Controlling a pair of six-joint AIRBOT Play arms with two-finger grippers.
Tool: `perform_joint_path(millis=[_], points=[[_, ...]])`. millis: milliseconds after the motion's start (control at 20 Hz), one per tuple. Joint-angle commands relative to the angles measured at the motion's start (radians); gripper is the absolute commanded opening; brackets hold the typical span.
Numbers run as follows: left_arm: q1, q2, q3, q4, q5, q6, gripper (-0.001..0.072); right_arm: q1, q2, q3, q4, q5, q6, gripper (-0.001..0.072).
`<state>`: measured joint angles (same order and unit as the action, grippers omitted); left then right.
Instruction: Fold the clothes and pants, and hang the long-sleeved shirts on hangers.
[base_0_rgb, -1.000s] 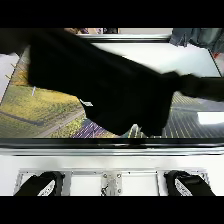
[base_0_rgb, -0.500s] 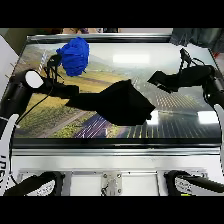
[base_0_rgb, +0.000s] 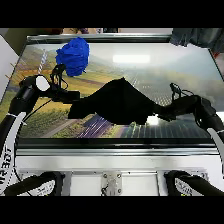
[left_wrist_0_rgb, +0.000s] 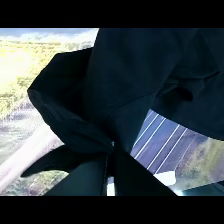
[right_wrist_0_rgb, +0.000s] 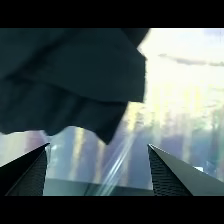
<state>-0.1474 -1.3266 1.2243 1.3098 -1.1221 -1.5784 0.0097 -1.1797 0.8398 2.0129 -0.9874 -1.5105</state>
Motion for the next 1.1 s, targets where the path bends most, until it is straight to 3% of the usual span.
perform_joint_path(millis=[0,300,800,850,900,950,1000,1050], points=[[0.0,-0.002,-0.001,0.0,-0.003,0.0,0.0008,0.004,-0.006,-0.071,0.046,0.142,0.008,0.065],[0.0,-0.002,-0.001,0.0,-0.003,0.0,0.0009,0.005,-0.112,-0.071,0.174,0.277,0.007,0.065],[0.0,-0.002,-0.001,0.0,0.006,0.0,0.0009,0.024,-0.14,-0.071,0.173,0.342,0.006,0.0647],[0.0,-0.002,-0.001,0.0,0.006,0.0,0.0009,0.026,-0.14,-0.071,0.173,0.34,0.006,0.0513],[0.0,-0.002,-0.001,0.001,0.006,0.0,0.0008,0.026,-0.138,-0.071,0.172,0.335,0.003,0.0267],[0.002,-0.002,-0.001,0.001,0.004,0.0,0.0009,0.023,-0.131,-0.068,0.171,0.327,-0.01,0.0074],[0.005,-0.002,-0.001,0.003,0.002,0.0,0.0008,0.021,-0.116,-0.056,0.154,0.307,-0.012,0.0012],[0.014,0.004,-0.001,0.007,0.003,0.0,0.0008,0.015,-0.095,-0.033,0.13,0.274,-0.013,0.0014]])
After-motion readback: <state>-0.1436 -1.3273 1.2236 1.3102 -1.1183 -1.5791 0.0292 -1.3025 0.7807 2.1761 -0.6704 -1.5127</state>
